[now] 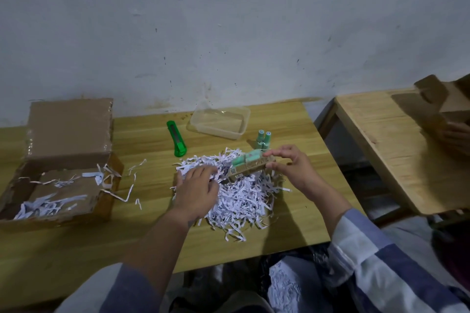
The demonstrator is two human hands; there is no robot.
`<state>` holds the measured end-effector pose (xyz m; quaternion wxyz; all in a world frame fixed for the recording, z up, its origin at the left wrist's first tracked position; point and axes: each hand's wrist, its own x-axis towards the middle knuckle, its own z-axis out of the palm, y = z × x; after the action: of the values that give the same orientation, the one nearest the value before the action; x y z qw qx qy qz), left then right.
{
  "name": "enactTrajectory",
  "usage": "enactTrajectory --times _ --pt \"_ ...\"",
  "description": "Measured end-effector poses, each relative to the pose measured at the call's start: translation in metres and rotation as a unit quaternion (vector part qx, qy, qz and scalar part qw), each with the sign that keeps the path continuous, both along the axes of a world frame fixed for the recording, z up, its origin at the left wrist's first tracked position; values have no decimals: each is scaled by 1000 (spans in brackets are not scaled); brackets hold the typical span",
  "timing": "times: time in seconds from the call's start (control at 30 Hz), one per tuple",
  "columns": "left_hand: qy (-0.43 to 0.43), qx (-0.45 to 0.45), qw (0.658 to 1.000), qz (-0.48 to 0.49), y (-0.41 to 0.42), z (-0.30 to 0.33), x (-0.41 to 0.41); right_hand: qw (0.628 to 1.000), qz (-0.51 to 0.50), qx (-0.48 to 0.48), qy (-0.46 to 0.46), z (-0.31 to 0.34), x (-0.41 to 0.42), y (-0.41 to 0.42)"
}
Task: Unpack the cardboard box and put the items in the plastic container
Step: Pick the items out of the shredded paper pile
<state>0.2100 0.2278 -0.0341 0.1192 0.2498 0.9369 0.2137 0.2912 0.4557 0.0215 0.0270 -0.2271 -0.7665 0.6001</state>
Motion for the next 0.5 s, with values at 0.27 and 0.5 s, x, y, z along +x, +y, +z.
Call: enactTrajectory --times 0.27,0.5 --pt "86 43 994 -53 14 20 -7 989 32 -141 39 -8 -2 -23" --pt "115 126 984 -51 5 23 -14 997 64 -47 18 -9 -18 -34"
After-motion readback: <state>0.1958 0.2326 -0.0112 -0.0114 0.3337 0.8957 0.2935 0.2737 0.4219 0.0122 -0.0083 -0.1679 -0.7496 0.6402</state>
